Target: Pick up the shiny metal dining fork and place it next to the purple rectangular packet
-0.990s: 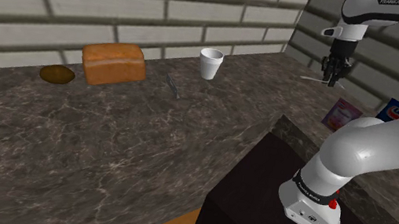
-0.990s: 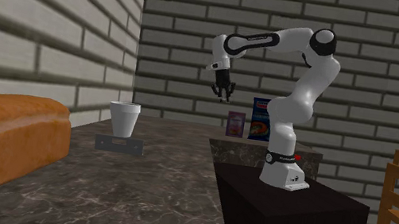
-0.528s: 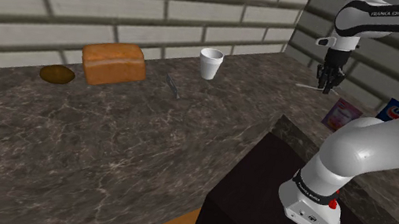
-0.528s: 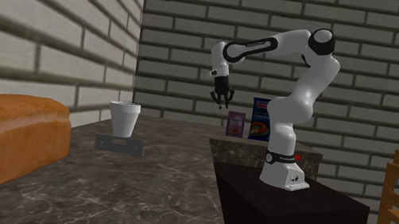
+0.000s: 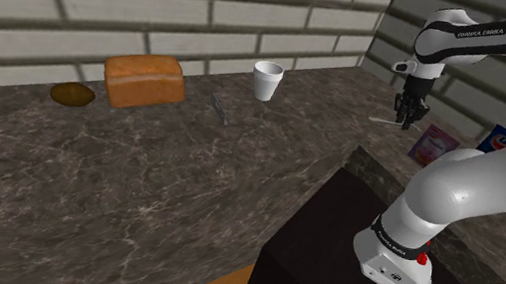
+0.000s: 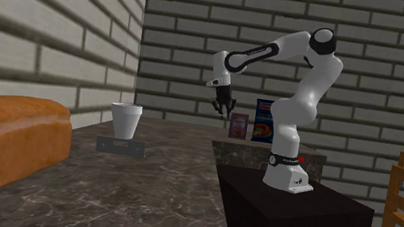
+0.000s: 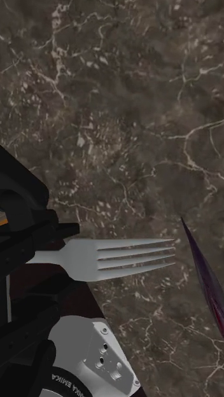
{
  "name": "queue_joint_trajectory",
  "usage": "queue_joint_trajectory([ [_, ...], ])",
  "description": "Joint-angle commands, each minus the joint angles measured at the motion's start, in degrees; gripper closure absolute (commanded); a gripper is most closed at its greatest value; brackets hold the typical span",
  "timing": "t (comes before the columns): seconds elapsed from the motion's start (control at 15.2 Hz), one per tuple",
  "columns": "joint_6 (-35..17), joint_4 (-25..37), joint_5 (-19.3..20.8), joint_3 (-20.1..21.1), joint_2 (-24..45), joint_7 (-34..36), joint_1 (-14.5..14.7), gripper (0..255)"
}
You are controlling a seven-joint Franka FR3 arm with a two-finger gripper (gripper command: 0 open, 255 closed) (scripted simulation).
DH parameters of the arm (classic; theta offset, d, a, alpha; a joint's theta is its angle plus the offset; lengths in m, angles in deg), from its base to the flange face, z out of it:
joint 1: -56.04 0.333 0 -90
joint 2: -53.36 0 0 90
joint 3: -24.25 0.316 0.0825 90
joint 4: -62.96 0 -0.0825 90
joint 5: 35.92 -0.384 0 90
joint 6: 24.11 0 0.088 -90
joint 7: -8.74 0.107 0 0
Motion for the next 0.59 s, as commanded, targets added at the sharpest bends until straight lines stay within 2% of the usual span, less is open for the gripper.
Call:
queue_joint_trajectory([
  [0.0, -1.6, -0.9, 0.3, -0.7, 0.7, 0.1, 0.1, 255],
  [0.53, -8.9, -4.7, 1.4, -3.9, 4.2, 0.3, 0.7, 255],
])
